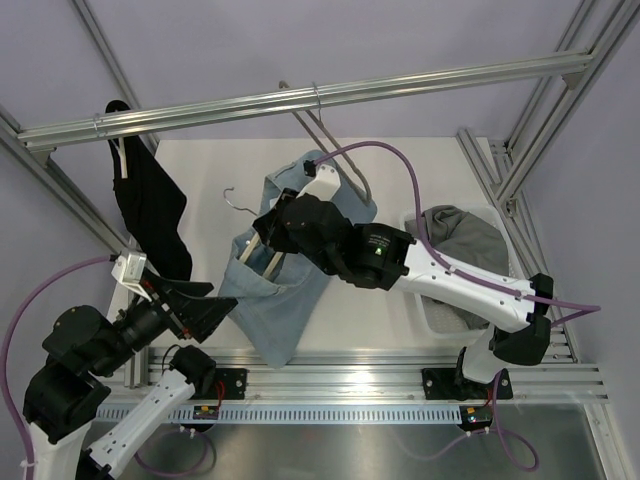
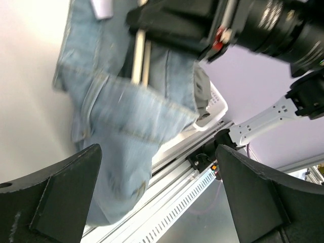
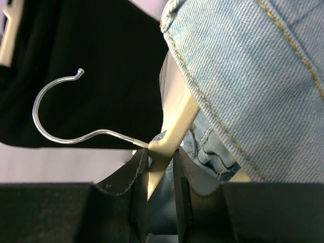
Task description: Remove the skirt from the hanger
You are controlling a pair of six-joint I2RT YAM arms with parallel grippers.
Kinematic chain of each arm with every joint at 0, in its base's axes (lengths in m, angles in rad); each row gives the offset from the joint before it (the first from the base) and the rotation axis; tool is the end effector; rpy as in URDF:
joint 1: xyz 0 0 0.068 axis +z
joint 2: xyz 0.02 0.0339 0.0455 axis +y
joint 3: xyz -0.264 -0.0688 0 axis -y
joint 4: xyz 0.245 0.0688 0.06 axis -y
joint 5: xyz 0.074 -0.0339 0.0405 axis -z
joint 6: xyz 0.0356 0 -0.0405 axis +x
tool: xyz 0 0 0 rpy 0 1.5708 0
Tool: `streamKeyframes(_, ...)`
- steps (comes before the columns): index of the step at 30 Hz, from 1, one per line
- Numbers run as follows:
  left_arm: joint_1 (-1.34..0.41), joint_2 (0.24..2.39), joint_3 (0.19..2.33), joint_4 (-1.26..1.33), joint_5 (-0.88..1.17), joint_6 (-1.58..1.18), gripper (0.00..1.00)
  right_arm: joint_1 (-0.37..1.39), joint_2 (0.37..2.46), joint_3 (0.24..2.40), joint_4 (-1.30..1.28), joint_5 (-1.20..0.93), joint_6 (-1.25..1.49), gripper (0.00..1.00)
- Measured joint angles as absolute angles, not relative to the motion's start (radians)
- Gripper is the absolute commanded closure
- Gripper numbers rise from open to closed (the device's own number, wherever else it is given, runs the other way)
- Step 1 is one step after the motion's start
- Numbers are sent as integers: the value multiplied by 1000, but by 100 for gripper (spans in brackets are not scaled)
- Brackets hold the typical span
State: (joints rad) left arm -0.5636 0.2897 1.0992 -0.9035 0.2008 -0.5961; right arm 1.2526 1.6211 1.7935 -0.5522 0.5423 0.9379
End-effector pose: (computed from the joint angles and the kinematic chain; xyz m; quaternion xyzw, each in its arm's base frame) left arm -0.0030 -0.0065 0.3975 0.0555 0.7368 -0.4289 0.5196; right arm 0.1305 0.3375 0.4396 0.0234 0.8113 0.3789 0.4446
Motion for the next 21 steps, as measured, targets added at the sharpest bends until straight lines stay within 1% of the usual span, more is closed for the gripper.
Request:
streamKeyframes(6, -564, 270, 1079, -919, 194, -596, 1, 1217, 1594, 1795, -551, 542, 939, 100)
streamKeyframes(13, -564, 255, 982, -910, 199, -605, 1, 1215, 1590, 1805, -551, 540, 947, 100)
streamKeyframes(15, -564, 255, 963, -907, 203, -611, 2, 1215, 1589, 1811, -550, 540, 949, 100)
streamKeyframes(19, -564, 241, 939, -903, 206, -617, 6, 1215, 1578, 1814, -546, 540, 950, 100)
streamKeyframes(20, -564, 234, 936, -903, 207, -619, 9, 1214, 1576, 1814, -546, 540, 950, 100)
streamKeyframes(21, -564, 228, 934, -903, 207, -620, 17, 1214, 1573, 1814, -545, 540, 951, 100)
